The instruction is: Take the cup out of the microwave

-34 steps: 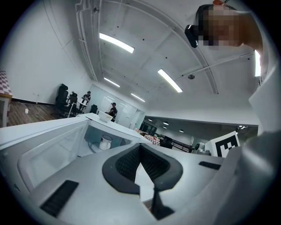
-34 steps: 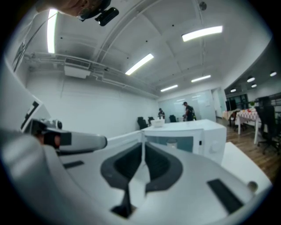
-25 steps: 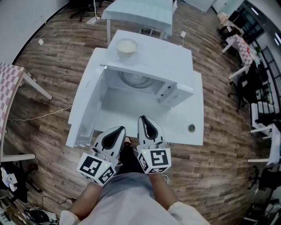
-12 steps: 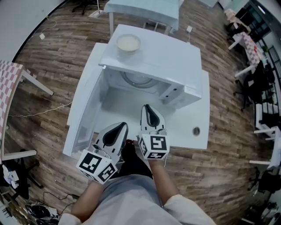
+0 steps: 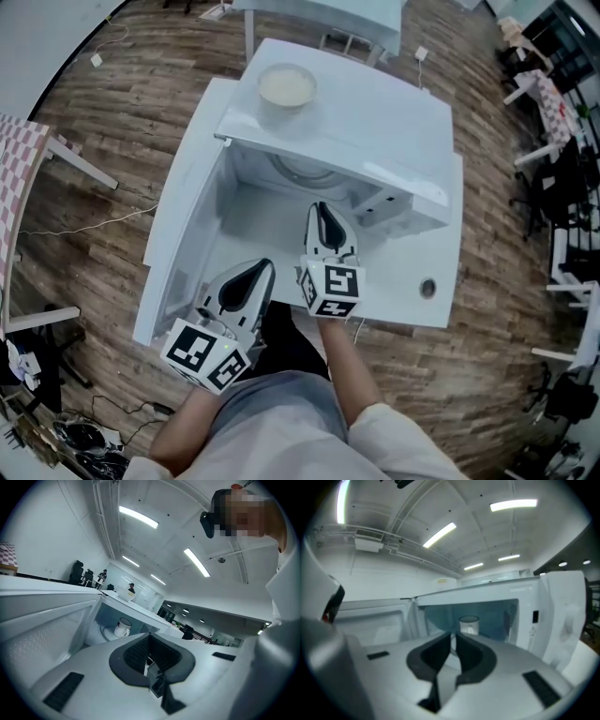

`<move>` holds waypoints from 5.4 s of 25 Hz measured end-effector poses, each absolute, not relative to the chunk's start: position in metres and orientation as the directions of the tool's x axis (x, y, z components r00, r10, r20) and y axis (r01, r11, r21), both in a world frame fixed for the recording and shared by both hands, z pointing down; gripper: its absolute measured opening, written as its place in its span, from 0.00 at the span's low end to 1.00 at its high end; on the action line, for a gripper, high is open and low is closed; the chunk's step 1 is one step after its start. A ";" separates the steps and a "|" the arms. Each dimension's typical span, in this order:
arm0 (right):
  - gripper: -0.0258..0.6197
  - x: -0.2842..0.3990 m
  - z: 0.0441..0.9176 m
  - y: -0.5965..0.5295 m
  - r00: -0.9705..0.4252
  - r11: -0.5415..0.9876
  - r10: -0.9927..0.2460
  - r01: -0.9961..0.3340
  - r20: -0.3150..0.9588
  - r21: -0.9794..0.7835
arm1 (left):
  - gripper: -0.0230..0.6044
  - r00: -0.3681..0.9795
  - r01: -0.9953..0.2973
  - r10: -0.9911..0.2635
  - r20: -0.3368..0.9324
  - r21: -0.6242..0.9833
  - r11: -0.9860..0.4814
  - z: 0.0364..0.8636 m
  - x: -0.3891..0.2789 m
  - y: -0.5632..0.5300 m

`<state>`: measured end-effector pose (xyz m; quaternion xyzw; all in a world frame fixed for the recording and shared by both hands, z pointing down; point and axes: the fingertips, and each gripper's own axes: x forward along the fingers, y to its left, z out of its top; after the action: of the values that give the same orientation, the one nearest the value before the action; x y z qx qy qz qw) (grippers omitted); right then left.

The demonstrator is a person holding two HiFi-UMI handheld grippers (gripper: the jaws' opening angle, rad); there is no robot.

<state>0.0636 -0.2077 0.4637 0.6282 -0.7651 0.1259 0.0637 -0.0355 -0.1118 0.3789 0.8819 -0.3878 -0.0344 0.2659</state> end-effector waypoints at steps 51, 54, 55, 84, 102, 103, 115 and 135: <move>0.26 0.085 0.544 -0.346 -0.147 0.127 -0.927 -0.989 0.345 -0.082 | 0.06 0.642 -0.676 -0.754 0.135 0.564 -0.474 0.416 -0.035 -0.193; 0.26 0.085 0.545 -0.347 -0.136 0.118 -0.922 -0.991 0.363 -0.070 | 0.06 0.642 -0.677 -0.754 0.140 0.564 -0.472 0.417 -0.035 -0.194; 0.26 0.085 0.545 -0.347 -0.134 0.116 -0.920 -0.991 0.369 -0.070 | 0.06 0.641 -0.678 -0.754 0.142 0.565 -0.470 0.417 -0.035 -0.195; 0.17 0.089 0.521 -0.320 -0.103 0.086 -0.952 -0.994 0.289 -0.070 | 0.06 0.640 -0.677 -0.756 0.138 0.568 -0.469 0.412 -0.052 -0.175; 0.16 0.092 0.501 -0.291 -0.113 0.098 -0.964 -0.993 0.241 -0.072 | 0.06 0.654 -0.666 -0.746 0.125 0.563 -0.489 0.404 -0.052 -0.153; 0.16 0.092 0.501 -0.289 -0.114 0.099 -0.964 -0.992 0.239 -0.072 | 0.06 0.654 -0.666 -0.747 0.125 0.563 -0.489 0.404 -0.052 -0.153; 0.16 0.093 0.490 -0.285 -0.119 0.107 -0.970 -0.992 0.214 -0.063 | 0.06 0.647 -0.670 -0.753 0.123 0.564 -0.483 0.402 -0.056 -0.150; 0.16 0.086 0.475 -0.264 -0.177 0.165 -0.964 -0.983 0.197 -0.075 | 0.06 0.645 -0.666 -0.756 0.115 0.570 -0.481 0.401 -0.060 -0.149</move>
<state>0.0864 -0.2642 0.4754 0.6395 -0.7615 0.0927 0.0515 -0.0595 -0.1495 0.4007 0.8572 -0.4146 -0.0760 0.2958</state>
